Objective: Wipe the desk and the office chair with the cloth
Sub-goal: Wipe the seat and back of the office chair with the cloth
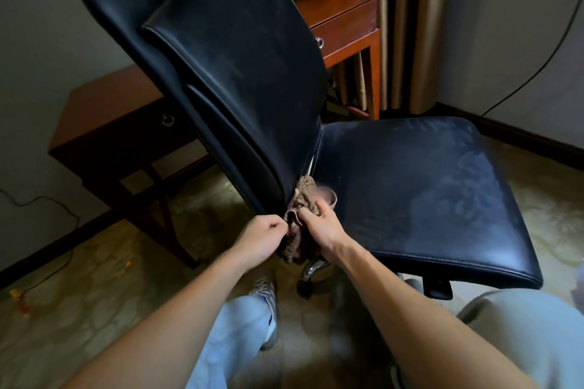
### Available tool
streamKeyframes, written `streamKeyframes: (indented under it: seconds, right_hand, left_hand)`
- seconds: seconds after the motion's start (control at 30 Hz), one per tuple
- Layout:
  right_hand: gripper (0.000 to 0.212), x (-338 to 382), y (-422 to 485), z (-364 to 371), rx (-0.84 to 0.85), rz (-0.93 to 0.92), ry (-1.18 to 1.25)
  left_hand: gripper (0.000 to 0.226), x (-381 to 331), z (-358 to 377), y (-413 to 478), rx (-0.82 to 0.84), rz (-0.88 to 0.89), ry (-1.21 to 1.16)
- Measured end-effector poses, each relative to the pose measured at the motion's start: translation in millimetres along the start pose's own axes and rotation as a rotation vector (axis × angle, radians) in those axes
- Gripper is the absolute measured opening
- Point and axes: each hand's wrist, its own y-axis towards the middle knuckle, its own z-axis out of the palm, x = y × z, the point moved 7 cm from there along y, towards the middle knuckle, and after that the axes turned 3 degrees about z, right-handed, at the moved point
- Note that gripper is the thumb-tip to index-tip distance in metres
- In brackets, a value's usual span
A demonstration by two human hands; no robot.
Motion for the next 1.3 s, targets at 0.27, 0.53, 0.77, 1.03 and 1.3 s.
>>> streamKeyframes:
  seconds: [0.27,0.53,0.77,1.03,1.3]
  right_hand:
    - [0.006,-4.0,-40.9,22.7,0.05,0.002,-0.01]
    - [0.012,12.4,-73.7,47.0,0.053,-0.104,-0.103]
    - [0.016,50.4,-92.3,68.3,0.03,-0.236,-0.2]
    - [0.018,108.8,-113.1,103.1,0.008,-0.416,-0.214]
    - [0.024,153.9,-135.8,122.3,0.02,-0.6,-0.285]
  left_hand:
    - [0.032,7.1,-15.8,-32.3,-0.045,0.018,0.029]
    - [0.036,13.1,-34.0,-65.0,-0.113,0.047,-0.106]
    - [0.044,3.3,-66.5,-79.2,-0.231,0.079,-0.206]
    - [0.035,-21.4,-118.6,-83.7,-0.326,0.135,-0.261]
    - [0.039,-52.3,-161.5,-88.2,-0.431,0.209,-0.176]
